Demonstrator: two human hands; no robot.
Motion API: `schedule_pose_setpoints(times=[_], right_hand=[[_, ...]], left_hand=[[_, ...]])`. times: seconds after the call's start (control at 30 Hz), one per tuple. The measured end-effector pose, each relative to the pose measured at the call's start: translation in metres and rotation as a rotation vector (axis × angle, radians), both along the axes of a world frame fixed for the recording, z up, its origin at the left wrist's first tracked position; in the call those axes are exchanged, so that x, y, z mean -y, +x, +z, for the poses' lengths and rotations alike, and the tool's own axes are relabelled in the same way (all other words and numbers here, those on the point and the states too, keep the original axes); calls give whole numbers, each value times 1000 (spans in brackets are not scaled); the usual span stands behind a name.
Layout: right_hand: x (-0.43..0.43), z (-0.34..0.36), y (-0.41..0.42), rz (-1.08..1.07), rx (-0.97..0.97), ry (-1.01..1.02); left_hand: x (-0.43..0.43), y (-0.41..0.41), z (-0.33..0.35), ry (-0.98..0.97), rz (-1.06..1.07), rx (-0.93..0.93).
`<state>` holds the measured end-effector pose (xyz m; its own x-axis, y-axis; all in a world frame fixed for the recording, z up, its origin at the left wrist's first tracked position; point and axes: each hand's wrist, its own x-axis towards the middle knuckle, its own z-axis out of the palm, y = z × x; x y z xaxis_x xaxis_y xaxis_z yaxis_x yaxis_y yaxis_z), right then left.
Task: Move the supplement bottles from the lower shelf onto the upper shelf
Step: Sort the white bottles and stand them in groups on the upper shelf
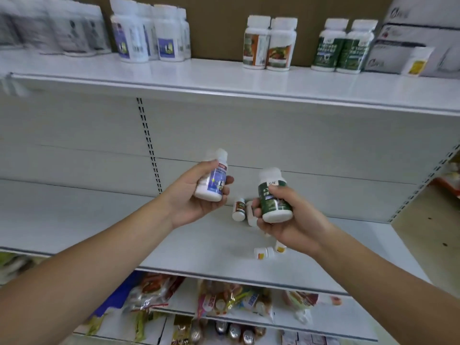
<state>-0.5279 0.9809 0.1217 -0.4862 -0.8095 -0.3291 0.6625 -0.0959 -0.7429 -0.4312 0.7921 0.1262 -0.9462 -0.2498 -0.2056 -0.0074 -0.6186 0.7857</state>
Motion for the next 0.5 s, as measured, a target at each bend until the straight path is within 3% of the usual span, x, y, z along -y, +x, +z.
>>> schedule_pose_setpoints(times=[0.23, 0.5], right_hand=[[-32, 59, 38, 60, -133, -134], [-48, 122, 47, -18, -414, -287]], left_hand=[[-42, 36, 55, -304, 7, -67], [-63, 42, 129, -530, 28, -314]])
